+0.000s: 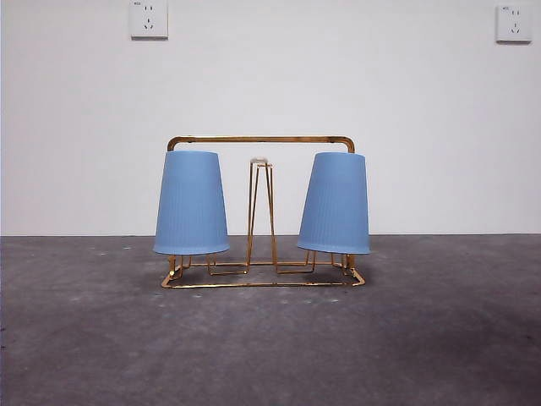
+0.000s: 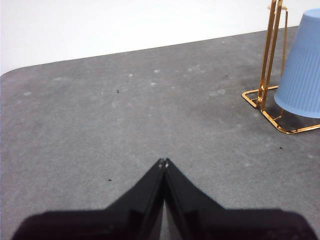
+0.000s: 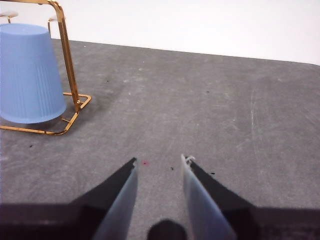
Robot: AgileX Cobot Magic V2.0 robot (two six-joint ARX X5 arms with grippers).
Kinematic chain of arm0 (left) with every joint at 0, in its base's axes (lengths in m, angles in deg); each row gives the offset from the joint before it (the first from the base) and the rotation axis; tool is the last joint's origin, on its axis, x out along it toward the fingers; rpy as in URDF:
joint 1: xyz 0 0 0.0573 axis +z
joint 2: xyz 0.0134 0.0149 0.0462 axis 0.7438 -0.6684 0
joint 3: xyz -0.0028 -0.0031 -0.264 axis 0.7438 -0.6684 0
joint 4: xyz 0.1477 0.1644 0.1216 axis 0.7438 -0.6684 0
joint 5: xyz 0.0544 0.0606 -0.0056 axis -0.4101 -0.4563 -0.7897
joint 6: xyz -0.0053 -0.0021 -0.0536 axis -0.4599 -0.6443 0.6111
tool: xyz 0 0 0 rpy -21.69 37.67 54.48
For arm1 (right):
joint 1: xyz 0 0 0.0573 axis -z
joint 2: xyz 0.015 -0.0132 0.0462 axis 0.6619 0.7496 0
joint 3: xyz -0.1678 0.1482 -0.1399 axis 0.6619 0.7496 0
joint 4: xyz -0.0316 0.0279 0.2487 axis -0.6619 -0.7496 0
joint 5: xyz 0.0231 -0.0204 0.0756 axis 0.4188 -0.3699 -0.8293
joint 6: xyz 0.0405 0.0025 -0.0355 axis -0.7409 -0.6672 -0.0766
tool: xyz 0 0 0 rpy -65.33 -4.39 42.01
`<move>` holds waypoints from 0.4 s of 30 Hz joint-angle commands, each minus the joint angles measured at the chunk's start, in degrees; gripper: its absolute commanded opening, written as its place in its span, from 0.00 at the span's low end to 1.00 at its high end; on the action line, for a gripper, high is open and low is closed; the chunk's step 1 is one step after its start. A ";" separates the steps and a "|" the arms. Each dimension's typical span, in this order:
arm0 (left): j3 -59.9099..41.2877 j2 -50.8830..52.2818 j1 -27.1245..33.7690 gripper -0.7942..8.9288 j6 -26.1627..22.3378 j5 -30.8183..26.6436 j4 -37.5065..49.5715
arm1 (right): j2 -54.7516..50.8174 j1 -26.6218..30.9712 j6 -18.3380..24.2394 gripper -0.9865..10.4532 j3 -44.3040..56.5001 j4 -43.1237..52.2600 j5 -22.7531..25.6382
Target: Pick up cup 1,put cup 1 in the cup rack,pick up cup 2,put cup 2 in the cup rack
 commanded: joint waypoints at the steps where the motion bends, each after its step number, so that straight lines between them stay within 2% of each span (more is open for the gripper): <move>1: -0.61 -0.02 0.22 0.08 0.46 -0.11 0.31 | -0.07 0.07 -0.66 0.22 0.55 0.28 0.02; 5: -0.61 -0.02 0.22 0.08 0.46 -0.11 0.31 | -0.04 0.07 -0.59 0.22 0.55 0.22 0.24; 6: -0.61 -0.02 0.22 0.08 0.46 -0.11 0.31 | -0.04 0.07 -0.63 0.19 0.55 0.22 0.50; 8: -0.61 -0.02 0.22 0.08 0.46 -0.11 0.31 | -0.04 0.07 -0.66 0.07 0.55 0.22 0.50; 12: -0.61 -0.02 0.22 0.08 0.46 -0.11 0.31 | -0.04 0.07 -0.63 0.08 0.55 0.22 1.36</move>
